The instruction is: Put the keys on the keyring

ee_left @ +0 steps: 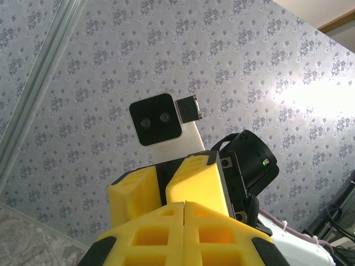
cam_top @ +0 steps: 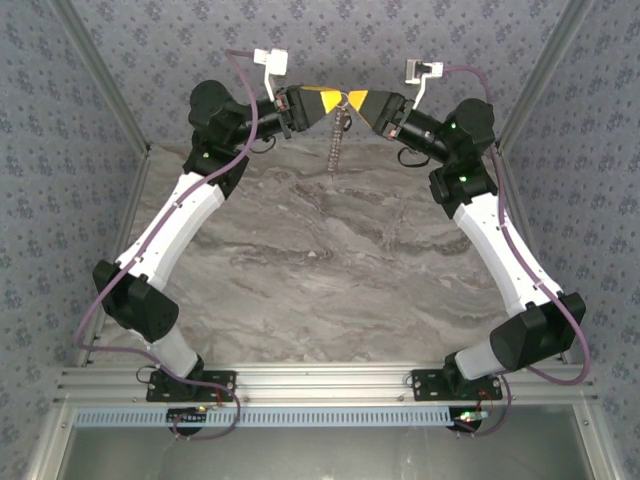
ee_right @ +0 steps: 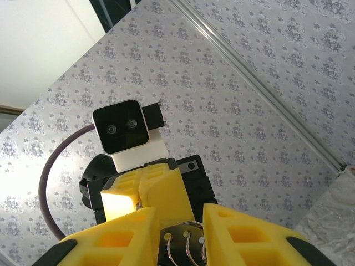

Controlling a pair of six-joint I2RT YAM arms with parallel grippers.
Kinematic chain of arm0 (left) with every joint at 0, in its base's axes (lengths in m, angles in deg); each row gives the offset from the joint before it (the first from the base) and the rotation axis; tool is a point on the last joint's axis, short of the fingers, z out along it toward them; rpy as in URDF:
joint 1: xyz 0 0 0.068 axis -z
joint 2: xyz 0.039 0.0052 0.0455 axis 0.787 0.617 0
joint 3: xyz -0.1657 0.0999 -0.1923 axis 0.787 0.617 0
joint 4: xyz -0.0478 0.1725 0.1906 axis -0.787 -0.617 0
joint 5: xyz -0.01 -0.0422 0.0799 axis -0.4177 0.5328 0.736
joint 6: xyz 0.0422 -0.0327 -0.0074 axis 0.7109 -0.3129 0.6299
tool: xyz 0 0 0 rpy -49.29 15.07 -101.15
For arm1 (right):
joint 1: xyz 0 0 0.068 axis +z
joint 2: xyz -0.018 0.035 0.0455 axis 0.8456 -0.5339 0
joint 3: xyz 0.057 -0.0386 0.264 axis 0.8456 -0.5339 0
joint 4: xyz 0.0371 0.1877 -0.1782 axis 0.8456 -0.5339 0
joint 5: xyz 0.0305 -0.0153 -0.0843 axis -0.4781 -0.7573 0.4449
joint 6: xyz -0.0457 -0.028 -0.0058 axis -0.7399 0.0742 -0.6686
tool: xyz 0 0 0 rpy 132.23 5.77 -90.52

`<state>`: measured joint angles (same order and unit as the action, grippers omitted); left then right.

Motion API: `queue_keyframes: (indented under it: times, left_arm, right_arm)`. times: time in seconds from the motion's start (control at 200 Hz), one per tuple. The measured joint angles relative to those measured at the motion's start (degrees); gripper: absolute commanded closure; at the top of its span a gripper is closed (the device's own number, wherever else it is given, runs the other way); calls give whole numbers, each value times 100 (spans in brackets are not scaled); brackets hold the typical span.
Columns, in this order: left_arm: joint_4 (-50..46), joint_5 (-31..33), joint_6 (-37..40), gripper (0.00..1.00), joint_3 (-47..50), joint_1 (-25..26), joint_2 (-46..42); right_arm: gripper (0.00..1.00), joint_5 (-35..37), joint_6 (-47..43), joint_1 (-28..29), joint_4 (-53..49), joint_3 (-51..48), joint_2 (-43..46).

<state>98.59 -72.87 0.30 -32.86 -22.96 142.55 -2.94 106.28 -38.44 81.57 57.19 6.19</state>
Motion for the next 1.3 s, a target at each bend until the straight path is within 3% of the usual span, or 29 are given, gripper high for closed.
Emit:
queue_keyframes:
  times: [0.125, 0.48, 0.784, 1.084, 1.304]
  left_arm:
    - [2, 0, 4, 100, 0, 11, -9]
    - [0, -2, 68, 100, 2, 44, -13]
    - [-7, -2, 92, 100, 2, 48, -13]
    - [-149, -2, 109, 100, 33, 76, -13]
    - [-151, -2, 109, 100, 33, 81, -13]
  right_arm:
    - [62, 50, 35, 0, 0, -44, 39]
    - [62, 184, 39, 15, 15, -186, 162]
    - [53, 251, 83, 11, 118, -343, 258]
    - [57, 247, 192, 11, 389, -391, 299]
    - [68, 238, 216, 31, 422, -391, 299]
